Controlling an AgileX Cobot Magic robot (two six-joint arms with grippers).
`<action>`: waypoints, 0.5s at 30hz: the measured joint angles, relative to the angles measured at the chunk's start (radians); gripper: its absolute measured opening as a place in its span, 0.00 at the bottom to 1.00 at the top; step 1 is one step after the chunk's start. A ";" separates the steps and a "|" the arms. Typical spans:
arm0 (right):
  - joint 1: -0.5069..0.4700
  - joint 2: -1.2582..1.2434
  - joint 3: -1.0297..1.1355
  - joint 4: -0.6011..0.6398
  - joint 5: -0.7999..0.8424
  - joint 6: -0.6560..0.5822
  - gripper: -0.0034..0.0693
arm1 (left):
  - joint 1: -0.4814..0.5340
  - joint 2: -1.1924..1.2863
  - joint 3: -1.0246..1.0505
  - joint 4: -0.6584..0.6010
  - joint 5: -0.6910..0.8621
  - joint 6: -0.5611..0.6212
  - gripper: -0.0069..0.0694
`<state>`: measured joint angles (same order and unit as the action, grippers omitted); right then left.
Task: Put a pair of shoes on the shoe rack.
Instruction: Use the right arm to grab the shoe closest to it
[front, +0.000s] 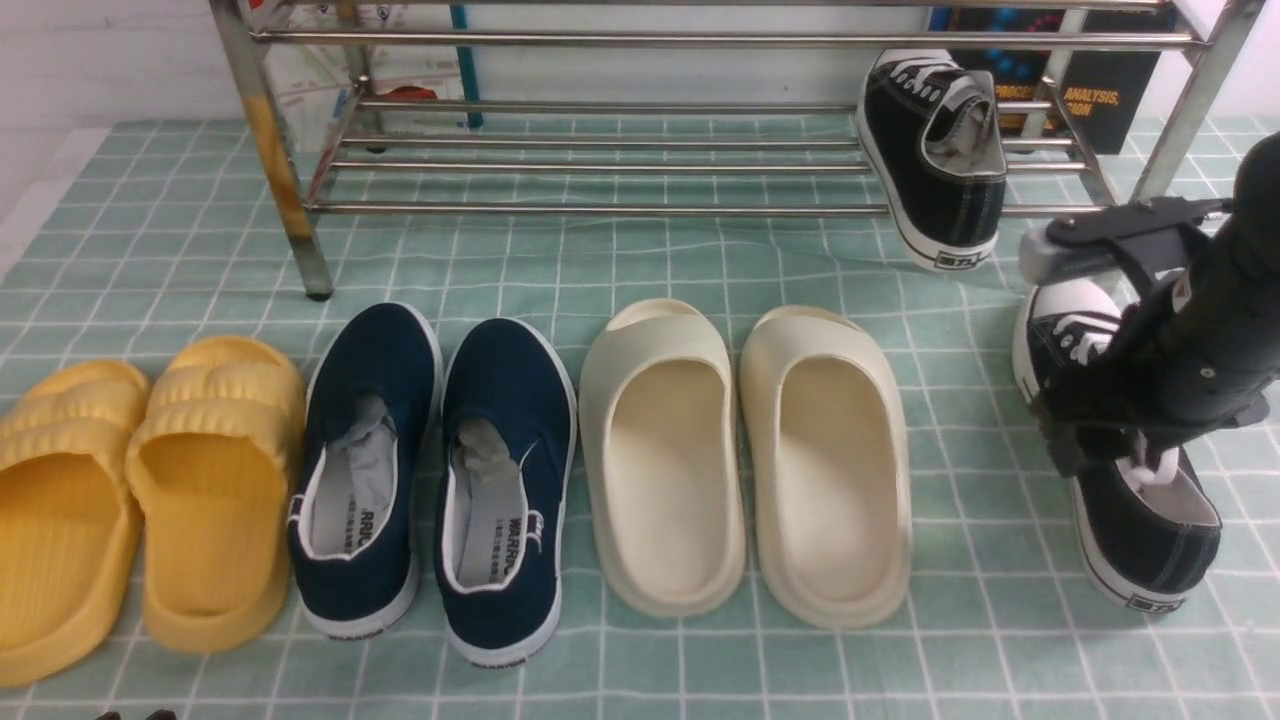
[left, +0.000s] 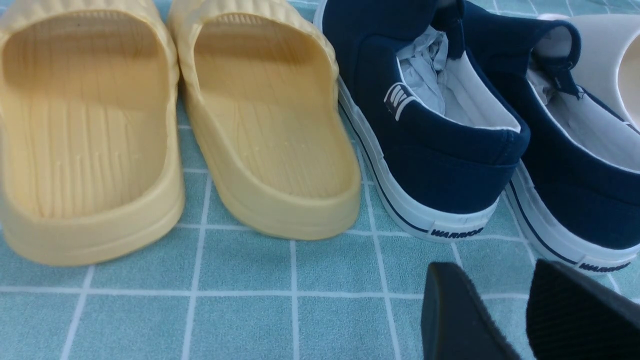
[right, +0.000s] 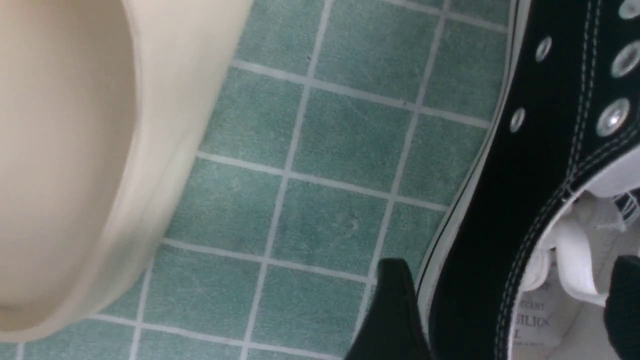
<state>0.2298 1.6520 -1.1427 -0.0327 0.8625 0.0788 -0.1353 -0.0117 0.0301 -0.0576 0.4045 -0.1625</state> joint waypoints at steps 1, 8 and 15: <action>0.000 0.010 0.000 -0.002 0.000 0.003 0.80 | 0.000 0.000 0.000 0.000 0.000 0.000 0.40; 0.000 0.121 0.000 -0.020 -0.002 0.013 0.53 | 0.000 0.000 0.000 0.000 0.000 0.000 0.40; 0.000 0.064 -0.007 -0.051 0.032 0.012 0.07 | 0.000 0.000 0.000 0.000 0.000 0.000 0.40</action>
<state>0.2298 1.7162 -1.1494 -0.0840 0.8940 0.0907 -0.1353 -0.0117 0.0301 -0.0576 0.4045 -0.1625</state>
